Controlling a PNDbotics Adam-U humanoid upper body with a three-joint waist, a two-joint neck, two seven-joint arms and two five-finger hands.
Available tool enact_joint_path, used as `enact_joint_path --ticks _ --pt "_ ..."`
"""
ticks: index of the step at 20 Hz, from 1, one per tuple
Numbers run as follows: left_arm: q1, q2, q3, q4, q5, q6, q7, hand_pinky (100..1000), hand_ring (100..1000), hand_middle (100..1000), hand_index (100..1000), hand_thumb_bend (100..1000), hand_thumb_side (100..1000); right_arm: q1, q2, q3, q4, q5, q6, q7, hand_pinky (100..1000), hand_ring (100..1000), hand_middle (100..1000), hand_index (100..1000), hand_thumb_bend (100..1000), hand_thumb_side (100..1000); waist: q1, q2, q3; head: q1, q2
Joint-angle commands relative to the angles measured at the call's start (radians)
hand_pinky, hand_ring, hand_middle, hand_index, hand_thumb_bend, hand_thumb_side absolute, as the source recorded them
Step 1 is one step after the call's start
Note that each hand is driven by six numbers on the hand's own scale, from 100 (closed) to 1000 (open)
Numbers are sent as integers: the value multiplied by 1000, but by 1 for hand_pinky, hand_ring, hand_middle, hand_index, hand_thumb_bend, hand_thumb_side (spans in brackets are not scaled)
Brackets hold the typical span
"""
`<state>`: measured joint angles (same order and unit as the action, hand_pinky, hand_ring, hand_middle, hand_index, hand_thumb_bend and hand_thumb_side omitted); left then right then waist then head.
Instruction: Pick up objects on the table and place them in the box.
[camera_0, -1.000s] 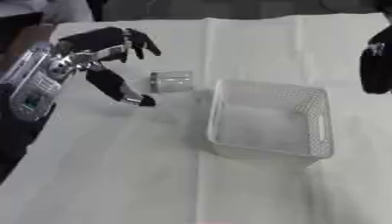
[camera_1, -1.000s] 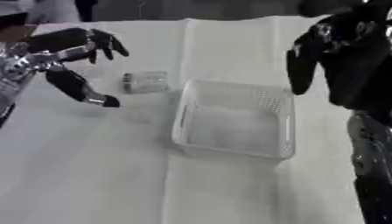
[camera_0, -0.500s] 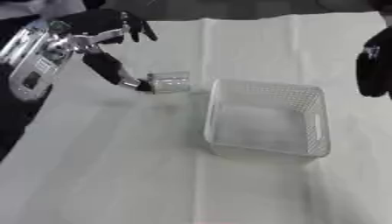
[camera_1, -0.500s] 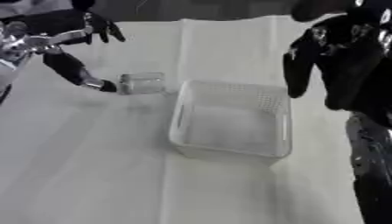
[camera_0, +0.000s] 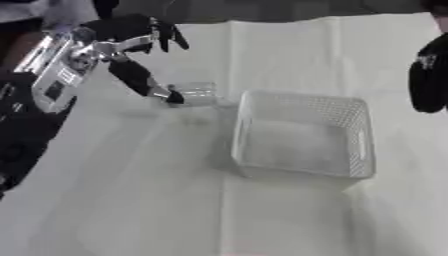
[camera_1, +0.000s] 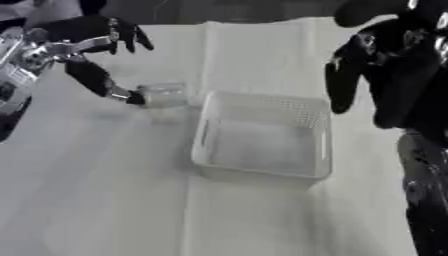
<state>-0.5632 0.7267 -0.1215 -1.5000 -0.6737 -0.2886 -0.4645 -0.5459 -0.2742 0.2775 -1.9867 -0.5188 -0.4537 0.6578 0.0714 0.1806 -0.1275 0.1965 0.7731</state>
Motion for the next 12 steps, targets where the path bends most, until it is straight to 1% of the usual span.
enact_joint_path --ticks 1,2,3,8,12 --pt "-28 1 -4 25 -26 -14 -4 473 677 766 840 589 683 -20 -3 2 -13 -3 -35 40 233 389 775 461 100 894 -1 -10 -3 14 -3" --pt "-33 -4 -7 37 -28 -19 -6 474 677 766 840 603 648 -21 -3 3 -13 -3 -35 41 233 389 775 460 100 894 -1 -10 -3 14 -3" --pt "-39 -10 -10 51 -30 -23 -9 474 677 767 840 585 688 -22 -3 4 -13 -3 -35 42 233 389 775 459 100 894 -1 -9 -5 14 -3" --pt "-53 -27 -15 92 -33 -44 -10 472 677 767 842 577 692 -27 -4 6 -13 -5 -35 46 234 389 775 456 100 894 2 -6 -10 13 -3" --pt "-54 -46 -13 118 -37 -48 -10 469 676 766 841 563 701 -32 -3 9 -13 -7 -35 49 233 389 775 453 100 894 4 -2 -16 13 -3"
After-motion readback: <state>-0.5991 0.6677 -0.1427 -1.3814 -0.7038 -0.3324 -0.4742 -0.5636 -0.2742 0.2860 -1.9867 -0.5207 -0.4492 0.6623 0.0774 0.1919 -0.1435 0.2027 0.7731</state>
